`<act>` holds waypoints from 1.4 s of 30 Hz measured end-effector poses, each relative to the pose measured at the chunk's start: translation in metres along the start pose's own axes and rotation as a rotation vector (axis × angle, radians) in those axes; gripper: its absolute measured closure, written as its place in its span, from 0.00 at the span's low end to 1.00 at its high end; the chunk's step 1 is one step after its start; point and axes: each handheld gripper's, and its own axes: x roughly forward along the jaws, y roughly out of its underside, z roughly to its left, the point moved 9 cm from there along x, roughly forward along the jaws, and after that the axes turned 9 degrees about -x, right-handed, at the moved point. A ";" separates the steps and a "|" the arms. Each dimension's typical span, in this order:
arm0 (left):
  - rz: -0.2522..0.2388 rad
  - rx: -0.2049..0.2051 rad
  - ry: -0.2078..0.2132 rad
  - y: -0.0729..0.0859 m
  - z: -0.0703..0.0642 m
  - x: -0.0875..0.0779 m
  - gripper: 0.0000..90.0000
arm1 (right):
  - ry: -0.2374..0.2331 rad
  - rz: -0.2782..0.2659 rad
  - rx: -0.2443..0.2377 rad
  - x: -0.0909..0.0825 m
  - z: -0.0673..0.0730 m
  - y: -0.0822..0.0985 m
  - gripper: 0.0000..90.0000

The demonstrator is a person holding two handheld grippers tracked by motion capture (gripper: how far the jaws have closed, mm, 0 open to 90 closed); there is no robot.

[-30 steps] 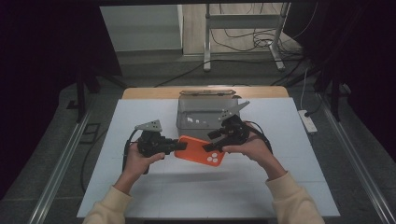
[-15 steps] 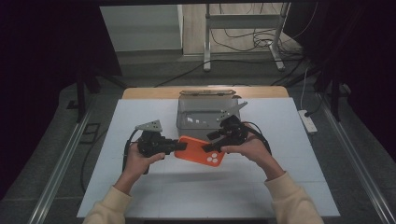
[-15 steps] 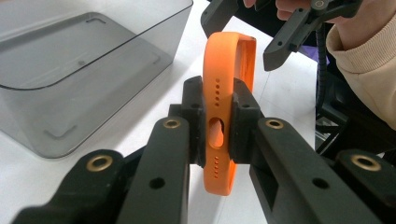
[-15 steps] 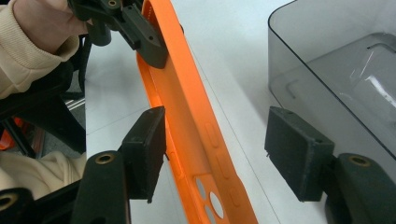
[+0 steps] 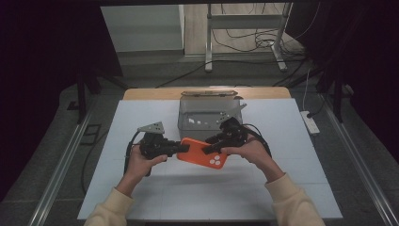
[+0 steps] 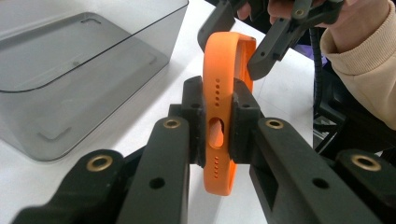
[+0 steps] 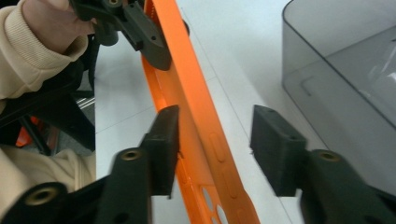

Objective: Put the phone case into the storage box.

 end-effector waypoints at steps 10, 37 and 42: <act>-0.003 -0.006 -0.002 0.000 0.002 0.001 0.88 | -0.024 0.016 -0.020 0.000 0.006 0.000 0.84; -0.089 0.006 -0.253 0.010 0.007 -0.012 0.17 | 0.067 0.017 -0.049 -0.011 0.003 -0.002 0.89; -0.063 0.017 -0.279 0.019 0.005 -0.009 0.16 | 0.074 0.000 -0.059 -0.014 0.002 -0.003 0.89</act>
